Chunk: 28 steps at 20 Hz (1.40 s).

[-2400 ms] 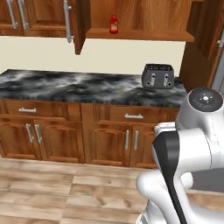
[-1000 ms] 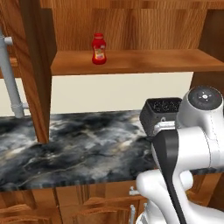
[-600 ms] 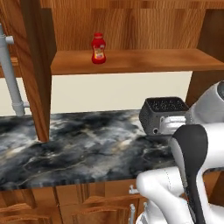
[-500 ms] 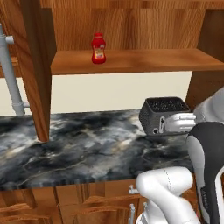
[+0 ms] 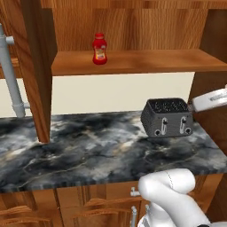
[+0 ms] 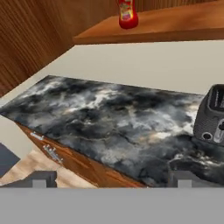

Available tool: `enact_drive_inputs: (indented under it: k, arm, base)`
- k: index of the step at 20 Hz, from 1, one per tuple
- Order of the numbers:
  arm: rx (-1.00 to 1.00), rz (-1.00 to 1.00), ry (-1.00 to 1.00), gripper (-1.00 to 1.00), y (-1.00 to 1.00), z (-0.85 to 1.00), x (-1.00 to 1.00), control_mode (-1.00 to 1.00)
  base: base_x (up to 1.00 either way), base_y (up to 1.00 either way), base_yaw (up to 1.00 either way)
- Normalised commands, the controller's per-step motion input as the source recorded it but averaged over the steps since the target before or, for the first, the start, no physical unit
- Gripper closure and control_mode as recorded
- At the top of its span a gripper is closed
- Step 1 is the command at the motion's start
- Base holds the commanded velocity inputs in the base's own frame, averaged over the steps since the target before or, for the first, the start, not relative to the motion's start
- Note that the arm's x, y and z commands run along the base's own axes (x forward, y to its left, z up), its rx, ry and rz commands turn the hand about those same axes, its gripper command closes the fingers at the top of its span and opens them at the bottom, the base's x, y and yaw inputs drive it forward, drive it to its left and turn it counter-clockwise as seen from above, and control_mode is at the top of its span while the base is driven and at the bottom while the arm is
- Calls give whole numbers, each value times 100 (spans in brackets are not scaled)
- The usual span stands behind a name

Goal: Take 2 condiments from the cabinet and move them on the counter near the stove.Make sure the condiments are lined up with each other, next to each other.

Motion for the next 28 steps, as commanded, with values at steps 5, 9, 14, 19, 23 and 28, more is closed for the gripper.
enact_drive_inputs:
  k: [5, 9, 14, 19, 23, 28]
  arm:
    - [9, 33, -29, -100, 13, 48, 16, -100]
    - [9, 24, -19, -100, 35, 13, 72, -100]
    - [5, 21, -2, -100, 24, 3, 100, -100]
    - [7, 20, -3, -100, 16, 19, 85, -100]
    - [10, 17, -11, -100, 17, 22, 67, -100]
    - [5, 10, -5, -100, 27, 3, 68, -100]
  base:
    - [0, 0, 0]
    - [0, 0, 0]
    - [0, 0, 0]
    - [0, 0, 0]
    - [0, 0, 0]
    - [0, 0, 0]
